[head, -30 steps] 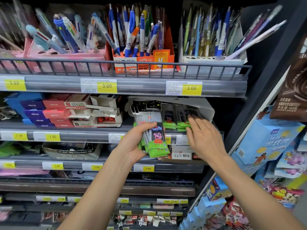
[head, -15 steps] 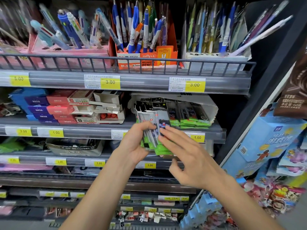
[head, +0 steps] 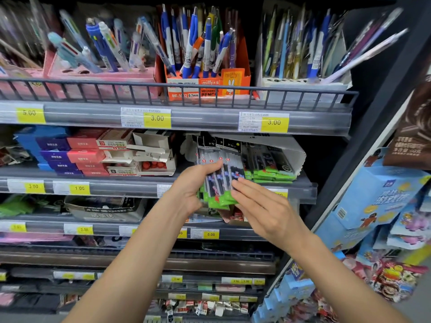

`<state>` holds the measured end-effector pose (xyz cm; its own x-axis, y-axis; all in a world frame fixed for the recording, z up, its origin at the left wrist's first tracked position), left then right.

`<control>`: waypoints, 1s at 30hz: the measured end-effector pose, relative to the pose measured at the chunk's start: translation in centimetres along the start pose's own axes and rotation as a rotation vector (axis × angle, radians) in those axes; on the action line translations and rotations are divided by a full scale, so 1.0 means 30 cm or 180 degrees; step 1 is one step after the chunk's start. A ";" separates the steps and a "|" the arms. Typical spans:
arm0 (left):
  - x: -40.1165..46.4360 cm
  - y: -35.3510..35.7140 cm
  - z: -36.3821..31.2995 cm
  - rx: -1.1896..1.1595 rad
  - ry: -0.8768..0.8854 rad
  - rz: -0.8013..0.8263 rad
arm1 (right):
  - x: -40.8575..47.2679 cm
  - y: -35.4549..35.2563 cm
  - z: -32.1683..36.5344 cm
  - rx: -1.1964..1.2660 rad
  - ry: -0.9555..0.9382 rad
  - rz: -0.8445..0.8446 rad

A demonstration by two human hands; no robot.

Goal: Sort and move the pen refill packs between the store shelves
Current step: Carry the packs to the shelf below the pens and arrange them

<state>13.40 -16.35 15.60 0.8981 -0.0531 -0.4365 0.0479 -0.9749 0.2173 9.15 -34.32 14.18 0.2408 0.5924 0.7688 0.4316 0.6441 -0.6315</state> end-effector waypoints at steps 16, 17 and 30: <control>-0.014 -0.026 0.058 -0.0722 -0.0073 0.0522 | 0.024 -0.019 0.009 0.0112 -0.0196 -0.0267; -0.016 -0.030 0.063 -0.0776 -0.0053 0.0500 | 0.032 -0.025 0.006 0.0008 -0.0160 -0.0403; -0.057 -0.093 0.072 -0.1303 -0.0047 0.0245 | 0.062 0.133 -0.164 -0.1021 0.0506 0.0497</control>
<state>10.78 -14.02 13.86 0.8997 -0.1284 -0.4173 0.1535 -0.8017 0.5777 15.59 -33.03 13.57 0.4461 0.5727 0.6877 0.6229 0.3531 -0.6981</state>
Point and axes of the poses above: each hand's wrist, its own x-axis towards the middle knuckle, its own y-axis out of the palm, z = x × y, the point moved 4 cm from there along x, towards the middle knuckle, and after that the axes turned 5 degrees about x, right-handed, at the moved point
